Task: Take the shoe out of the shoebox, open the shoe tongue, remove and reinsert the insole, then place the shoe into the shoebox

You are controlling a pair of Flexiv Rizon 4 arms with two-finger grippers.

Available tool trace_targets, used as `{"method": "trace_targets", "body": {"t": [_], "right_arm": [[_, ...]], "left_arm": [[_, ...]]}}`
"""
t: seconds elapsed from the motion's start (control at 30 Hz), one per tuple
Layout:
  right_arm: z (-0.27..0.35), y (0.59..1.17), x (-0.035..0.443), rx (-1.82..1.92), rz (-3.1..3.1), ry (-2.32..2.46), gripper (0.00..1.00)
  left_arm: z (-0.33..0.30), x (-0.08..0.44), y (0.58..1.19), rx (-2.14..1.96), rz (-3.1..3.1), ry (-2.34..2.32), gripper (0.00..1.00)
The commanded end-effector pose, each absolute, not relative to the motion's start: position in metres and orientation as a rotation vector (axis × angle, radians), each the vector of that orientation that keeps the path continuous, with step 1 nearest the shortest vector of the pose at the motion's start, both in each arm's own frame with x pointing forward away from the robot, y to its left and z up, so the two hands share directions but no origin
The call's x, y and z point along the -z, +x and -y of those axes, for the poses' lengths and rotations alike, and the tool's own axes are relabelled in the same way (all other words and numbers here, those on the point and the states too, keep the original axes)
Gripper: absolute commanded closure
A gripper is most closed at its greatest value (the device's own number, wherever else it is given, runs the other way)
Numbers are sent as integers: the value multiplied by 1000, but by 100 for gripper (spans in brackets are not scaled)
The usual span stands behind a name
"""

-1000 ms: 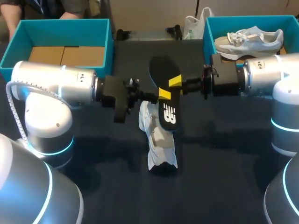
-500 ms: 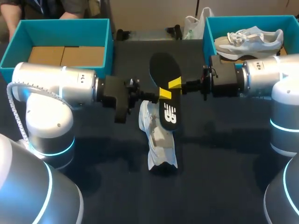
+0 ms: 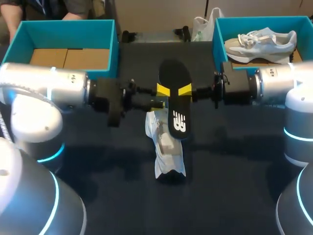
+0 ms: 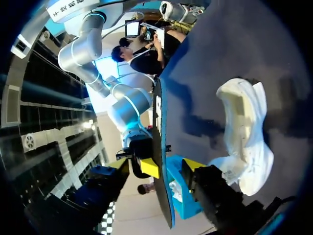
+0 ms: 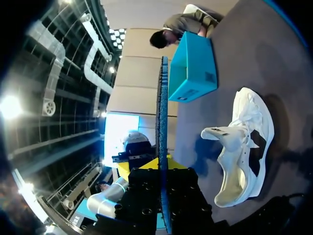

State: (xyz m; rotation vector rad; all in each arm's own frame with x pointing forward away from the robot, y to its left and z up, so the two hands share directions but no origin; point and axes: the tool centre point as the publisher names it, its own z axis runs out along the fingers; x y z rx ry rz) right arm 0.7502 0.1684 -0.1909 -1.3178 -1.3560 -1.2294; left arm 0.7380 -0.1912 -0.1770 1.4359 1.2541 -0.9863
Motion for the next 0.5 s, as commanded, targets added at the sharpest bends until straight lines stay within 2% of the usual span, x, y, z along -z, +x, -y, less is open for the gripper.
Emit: {"method": "trace_targets", "body": {"t": [0.03,0.37,0.5], "right_arm": [[-175,749,196,1232,1350,-1315,100],[-179,745,210,1236,1327,-1344,100],[-180,744,212,1219,1334,-1348,100]], "left_arm": [[148,147,738,828,-1285,1577,0],[148,147,738,828,-1285,1577,0],[153,131,756,834,-1365,1603,0]]}}
